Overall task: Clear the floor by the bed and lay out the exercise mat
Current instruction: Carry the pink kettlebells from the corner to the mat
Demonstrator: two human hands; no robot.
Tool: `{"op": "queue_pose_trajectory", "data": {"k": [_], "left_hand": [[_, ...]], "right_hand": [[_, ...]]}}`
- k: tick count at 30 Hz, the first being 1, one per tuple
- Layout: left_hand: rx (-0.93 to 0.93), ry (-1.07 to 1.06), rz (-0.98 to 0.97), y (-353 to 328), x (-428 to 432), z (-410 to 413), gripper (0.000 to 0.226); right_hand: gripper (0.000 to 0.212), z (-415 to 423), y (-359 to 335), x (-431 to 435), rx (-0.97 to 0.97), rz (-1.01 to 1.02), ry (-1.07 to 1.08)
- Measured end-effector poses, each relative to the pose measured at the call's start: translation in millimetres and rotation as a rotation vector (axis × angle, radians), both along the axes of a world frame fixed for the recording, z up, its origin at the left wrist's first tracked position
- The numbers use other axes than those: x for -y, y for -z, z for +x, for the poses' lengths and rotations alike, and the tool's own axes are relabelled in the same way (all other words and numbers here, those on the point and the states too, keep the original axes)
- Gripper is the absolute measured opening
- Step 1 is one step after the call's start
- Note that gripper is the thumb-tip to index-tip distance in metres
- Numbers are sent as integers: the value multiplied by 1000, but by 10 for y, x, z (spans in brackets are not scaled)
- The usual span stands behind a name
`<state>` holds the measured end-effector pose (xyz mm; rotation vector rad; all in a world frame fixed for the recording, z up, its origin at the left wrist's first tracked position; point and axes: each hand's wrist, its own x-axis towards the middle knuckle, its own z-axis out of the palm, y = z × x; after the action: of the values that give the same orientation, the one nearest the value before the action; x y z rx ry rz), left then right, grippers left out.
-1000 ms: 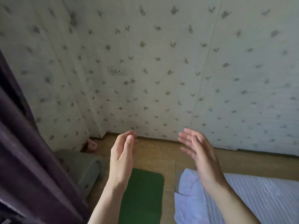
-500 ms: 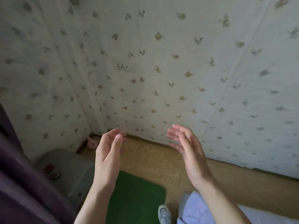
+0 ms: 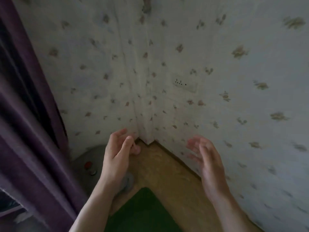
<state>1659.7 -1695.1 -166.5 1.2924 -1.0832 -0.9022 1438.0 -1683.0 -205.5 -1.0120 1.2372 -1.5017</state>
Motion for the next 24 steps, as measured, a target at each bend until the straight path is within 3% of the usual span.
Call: {"op": "queue_pose_trajectory", "data": {"k": [8, 14, 17, 24], "left_hand": [[12, -225, 39, 448, 1112, 108, 18], [-86, -334, 57, 954, 2405, 150, 14], [-160, -394, 119, 1128, 2924, 287, 15], [-134, -488, 183, 1327, 3620, 748, 15]], "right_hand": [[43, 250, 203, 1495, -46, 68, -192], [23, 706, 181, 3031, -186, 62, -294], [25, 964, 217, 3641, -278, 121, -388], [24, 1447, 536, 4561, -273, 236, -519]]}}
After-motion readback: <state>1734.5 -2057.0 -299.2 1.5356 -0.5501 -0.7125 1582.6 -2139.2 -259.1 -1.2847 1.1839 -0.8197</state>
